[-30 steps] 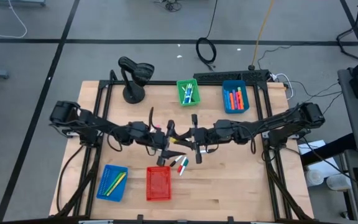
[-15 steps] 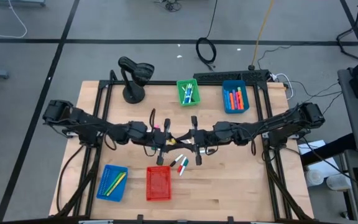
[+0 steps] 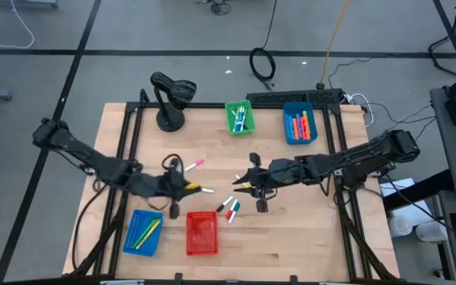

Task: Pick & Place Markers
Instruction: Put the yellow highlighter pen into the blue bin

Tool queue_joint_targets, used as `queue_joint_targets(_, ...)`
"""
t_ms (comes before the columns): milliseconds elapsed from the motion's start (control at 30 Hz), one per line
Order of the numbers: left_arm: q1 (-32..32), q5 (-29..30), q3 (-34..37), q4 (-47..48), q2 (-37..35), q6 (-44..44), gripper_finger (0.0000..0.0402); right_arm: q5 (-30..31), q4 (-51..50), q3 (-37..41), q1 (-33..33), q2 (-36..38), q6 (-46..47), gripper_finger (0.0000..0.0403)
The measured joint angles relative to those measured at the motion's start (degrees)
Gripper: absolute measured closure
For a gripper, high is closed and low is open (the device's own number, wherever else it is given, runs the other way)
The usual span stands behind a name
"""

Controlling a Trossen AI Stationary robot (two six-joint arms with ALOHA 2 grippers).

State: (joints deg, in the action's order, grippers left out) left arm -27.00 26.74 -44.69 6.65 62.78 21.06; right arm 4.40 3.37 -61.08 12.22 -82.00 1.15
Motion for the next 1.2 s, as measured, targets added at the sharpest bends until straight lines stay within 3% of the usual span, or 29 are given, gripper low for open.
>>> queue_joint_targets(133,-7.0,2.8,0.0,12.5,-1.8,30.7,0.0387,0.1,-2.0,0.0,0.7,-0.1,0.7,0.0329)
queue_joint_targets(333,-21.3,5.9,0.0,27.4,2.2,63.8,0.0388,0.1,-2.0,0.0,1.5,0.0,-0.1,0.033)
queue_joint_targets(500,-30.2,7.7,0.0,31.2,7.4,86.4,0.0387,0.2,-1.5,0.0,1.4,0.2,-0.1,0.0333)
queue_joint_targets(633,-34.6,6.2,0.1,32.0,12.6,98.2,0.0381,0.2,-1.4,0.0,1.4,0.4,-0.1,0.0335)
queue_joint_targets(867,-38.7,-2.6,0.1,36.6,17.2,114.1,0.0388,0.2,-1.1,0.0,1.4,0.4,-0.1,0.0339)
queue_joint_targets(1200,-39.5,-4.0,0.1,37.2,17.0,114.3,0.0291,0.2,-1.1,0.0,1.4,0.4,-0.1,0.0342)
